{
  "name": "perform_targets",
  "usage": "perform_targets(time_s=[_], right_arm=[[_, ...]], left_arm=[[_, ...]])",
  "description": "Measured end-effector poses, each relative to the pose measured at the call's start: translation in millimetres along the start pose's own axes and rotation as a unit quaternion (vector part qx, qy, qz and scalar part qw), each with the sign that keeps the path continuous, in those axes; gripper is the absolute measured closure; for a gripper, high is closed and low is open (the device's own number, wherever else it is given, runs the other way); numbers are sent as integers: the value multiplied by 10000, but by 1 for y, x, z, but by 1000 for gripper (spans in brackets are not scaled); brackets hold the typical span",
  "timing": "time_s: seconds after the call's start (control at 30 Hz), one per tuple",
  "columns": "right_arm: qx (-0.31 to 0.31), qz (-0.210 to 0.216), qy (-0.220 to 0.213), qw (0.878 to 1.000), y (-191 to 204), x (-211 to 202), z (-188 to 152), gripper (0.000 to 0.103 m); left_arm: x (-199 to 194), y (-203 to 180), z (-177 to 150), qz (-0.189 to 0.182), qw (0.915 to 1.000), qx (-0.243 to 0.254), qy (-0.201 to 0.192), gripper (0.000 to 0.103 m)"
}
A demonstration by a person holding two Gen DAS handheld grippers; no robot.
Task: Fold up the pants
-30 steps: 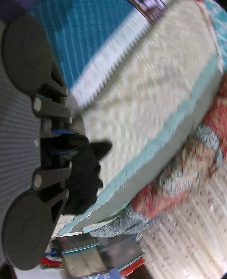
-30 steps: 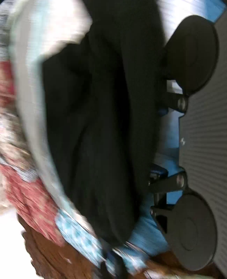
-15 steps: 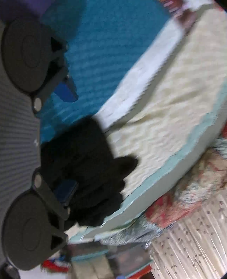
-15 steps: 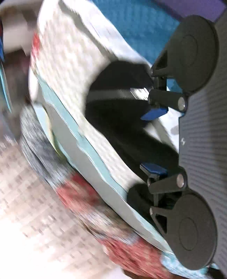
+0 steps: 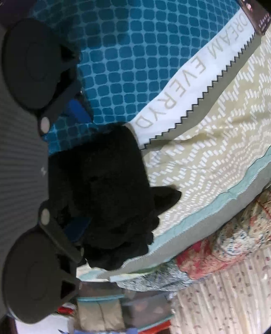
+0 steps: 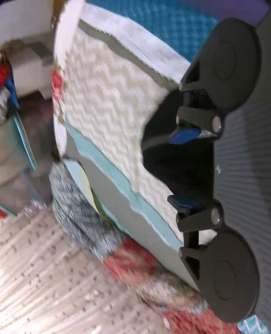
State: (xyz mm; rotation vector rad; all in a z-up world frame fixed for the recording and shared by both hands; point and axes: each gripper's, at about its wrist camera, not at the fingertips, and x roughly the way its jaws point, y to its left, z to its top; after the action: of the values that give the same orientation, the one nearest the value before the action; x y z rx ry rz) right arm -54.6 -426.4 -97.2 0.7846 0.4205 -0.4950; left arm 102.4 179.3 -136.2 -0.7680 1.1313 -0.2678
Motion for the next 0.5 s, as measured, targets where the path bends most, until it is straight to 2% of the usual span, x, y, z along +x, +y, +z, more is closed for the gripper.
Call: perform_targets(time_s=[0.03,0.07,0.1,0.13,0.2,0.23,0.27,0.3,0.33,0.4,0.5], right_arm=[[2,-147,-50,9999,-3,5,4,46],[-24,-280,-96,9996,-5,11,9,46],[-65,-376,-99,9992,-5,18,13,46],[-160,-448,-12,9989,-9,27,16,42],[-484,-600,416,9962,-10,52,17,36],[-697,-666,699,9929,-11,65,13,46],[-821,-661,892,9904,-9,76,11,62],[-845,-674,1004,9891,-6,81,12,85],[-780,-652,956,9902,-1,80,18,86],[-862,-253,560,9944,18,66,39,87],[-1157,370,-529,9912,56,21,85,87]], left_arm=[[3,-4,-1,74,9999,75,13,8],[4,-6,-2,173,9997,165,9,15],[6,-10,-4,268,9992,281,9,34],[9,-14,-5,365,9985,409,51,46],[16,-19,-3,323,9981,478,231,87],[19,-20,0,238,9982,424,353,91],[18,-22,5,192,9983,379,393,92],[14,-28,9,190,9984,429,317,92],[4,-39,18,167,9980,596,130,93],[-26,-64,39,-46,9957,871,-308,93],[-85,-101,72,-365,9866,1134,-1116,93]])
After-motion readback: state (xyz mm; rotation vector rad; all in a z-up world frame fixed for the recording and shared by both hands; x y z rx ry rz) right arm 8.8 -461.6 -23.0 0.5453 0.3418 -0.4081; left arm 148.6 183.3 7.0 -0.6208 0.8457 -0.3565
